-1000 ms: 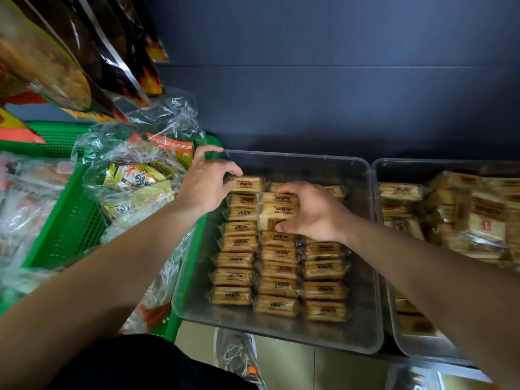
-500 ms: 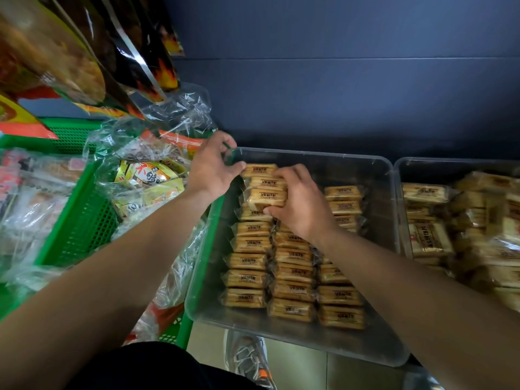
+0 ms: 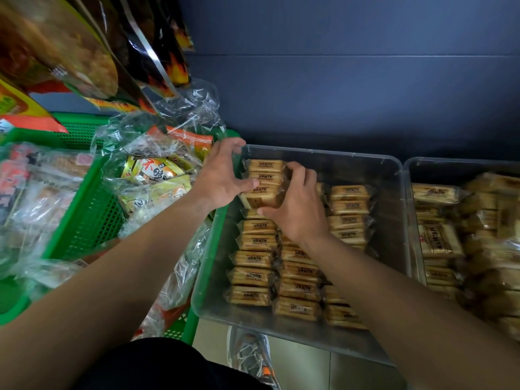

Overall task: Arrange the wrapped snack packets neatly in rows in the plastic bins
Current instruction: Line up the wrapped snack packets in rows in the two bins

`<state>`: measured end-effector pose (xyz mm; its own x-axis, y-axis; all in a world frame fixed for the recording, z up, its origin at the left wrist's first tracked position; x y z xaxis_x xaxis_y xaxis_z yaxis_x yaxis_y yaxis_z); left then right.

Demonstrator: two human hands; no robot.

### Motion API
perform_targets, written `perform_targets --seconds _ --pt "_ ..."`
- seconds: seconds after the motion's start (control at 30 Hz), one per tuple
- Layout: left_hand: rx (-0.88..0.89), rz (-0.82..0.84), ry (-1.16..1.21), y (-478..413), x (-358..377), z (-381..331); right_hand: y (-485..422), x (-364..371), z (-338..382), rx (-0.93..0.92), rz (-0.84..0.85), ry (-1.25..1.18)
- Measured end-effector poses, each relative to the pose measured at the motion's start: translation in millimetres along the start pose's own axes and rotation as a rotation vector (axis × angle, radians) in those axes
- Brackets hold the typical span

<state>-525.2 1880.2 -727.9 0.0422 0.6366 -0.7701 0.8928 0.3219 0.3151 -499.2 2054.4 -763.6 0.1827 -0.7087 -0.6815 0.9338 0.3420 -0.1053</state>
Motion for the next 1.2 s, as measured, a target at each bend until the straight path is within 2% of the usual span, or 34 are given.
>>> perform_targets --seconds 0.07,0.37,0.5,0.63,0.83,1.03,1.13,1.2 --pt "-0.004 0.000 -0.002 0 -1 0 4 -4 -5 -0.035 0.051 -0.018" --pt "-0.024 0.002 -0.100 3 -1 -5 -8 2 -2 -0.025 0.061 -0.058" --pt "-0.056 0.013 -0.232 12 -5 -20 -7 -15 3 -0.026 0.169 -0.036" --pt "-0.052 0.044 -0.399 32 -24 -46 0 -66 16 -0.062 0.275 0.072" --pt "0.098 0.065 -0.437 85 -36 -101 49 -191 9 -0.054 0.358 0.244" --pt "0.313 0.206 -0.465 145 22 -168 121 -292 -63 0.130 0.242 0.382" --pt "0.427 0.298 -0.535 160 61 -190 149 -323 -104 0.274 0.191 0.367" --pt "0.439 0.348 -0.554 163 79 -200 158 -331 -123 0.335 0.164 0.335"
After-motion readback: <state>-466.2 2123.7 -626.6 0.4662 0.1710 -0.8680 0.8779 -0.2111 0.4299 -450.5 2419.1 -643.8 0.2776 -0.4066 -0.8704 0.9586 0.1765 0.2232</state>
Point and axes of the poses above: each hand's wrist, its own y-axis away from the middle knuckle, its own x-axis out of the palm, z = x × y, the point moved 1 cm from there along -y, towards the middle knuckle, and after that the axes turned 15 degrees about -x, right-handed, at the moved point
